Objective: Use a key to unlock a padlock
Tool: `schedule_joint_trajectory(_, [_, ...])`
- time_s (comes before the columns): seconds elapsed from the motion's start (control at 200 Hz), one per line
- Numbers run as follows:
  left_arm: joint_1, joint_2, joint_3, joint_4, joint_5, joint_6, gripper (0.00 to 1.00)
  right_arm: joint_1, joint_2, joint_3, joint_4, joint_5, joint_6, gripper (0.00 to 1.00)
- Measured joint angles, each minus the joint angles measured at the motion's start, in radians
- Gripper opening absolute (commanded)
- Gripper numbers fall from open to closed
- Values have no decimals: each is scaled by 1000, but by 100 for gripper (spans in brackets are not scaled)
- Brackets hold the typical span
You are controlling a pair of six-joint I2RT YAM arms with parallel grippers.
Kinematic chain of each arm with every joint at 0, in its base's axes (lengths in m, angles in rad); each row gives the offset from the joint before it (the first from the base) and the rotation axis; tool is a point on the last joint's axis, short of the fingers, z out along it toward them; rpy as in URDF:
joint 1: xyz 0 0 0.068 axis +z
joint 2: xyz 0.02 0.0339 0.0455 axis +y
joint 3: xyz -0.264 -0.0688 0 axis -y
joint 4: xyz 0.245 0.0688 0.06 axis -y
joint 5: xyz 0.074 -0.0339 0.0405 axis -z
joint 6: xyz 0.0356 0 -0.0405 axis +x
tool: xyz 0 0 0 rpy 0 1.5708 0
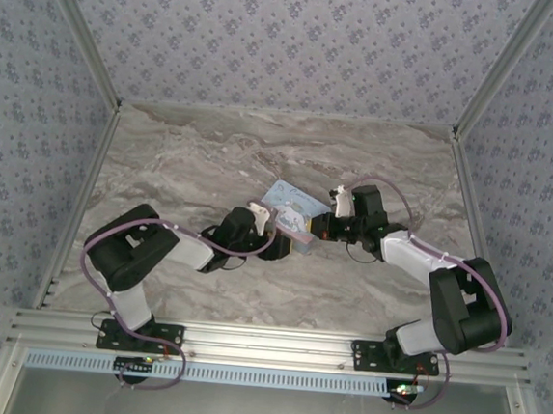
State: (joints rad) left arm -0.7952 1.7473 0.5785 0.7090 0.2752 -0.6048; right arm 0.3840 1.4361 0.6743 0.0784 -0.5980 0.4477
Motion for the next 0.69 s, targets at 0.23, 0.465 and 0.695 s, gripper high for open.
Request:
schedule_joint_trajectory(0.23, [-28, 9, 0, 13, -46, -26, 52, 0, 0, 0, 0, 0, -3, 0])
schedule_joint_trajectory(0.465, [-32, 16, -13, 47, -93, -69, 45, 0, 0, 0, 0, -1, -3, 0])
schedule_joint_trajectory(0.695, [-37, 17, -16, 47, -121, -93, 40, 0, 0, 0, 0, -1, -3, 0])
